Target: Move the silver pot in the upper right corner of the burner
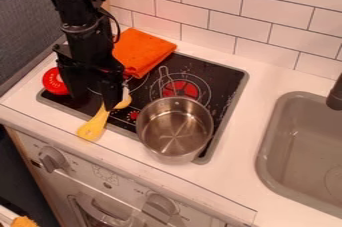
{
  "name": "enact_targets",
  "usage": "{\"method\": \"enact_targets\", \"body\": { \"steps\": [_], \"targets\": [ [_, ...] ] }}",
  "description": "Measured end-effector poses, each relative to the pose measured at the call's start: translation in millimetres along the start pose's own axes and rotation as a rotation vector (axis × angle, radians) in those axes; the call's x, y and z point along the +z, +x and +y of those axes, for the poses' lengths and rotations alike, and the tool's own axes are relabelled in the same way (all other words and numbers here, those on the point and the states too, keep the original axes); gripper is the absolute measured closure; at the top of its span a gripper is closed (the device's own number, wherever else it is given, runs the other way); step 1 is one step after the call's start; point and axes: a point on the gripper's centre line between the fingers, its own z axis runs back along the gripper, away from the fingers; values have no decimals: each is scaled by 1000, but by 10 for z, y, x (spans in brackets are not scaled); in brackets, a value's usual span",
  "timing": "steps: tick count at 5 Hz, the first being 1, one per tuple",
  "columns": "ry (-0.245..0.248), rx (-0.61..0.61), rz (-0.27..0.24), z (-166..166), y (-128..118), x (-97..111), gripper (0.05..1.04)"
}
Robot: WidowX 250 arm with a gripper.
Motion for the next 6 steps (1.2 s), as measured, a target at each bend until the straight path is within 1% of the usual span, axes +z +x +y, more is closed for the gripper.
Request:
{"method": "enact_targets", "body": {
  "steps": [1,2,3,4,5,6],
  "targets": [
    [-6,-6,27,-35,-31,-66,83],
    [-18,-148,8,-537,-18,-32,83],
    [4,-294,-40,-1004,-60,94,83],
    [43,-452,-50,-1467,-169,60,84],
    [59,-465,-31,-1530,-173,-87,83],
    [88,-455,7,-1526,-114,-335,84]
  ]
}}
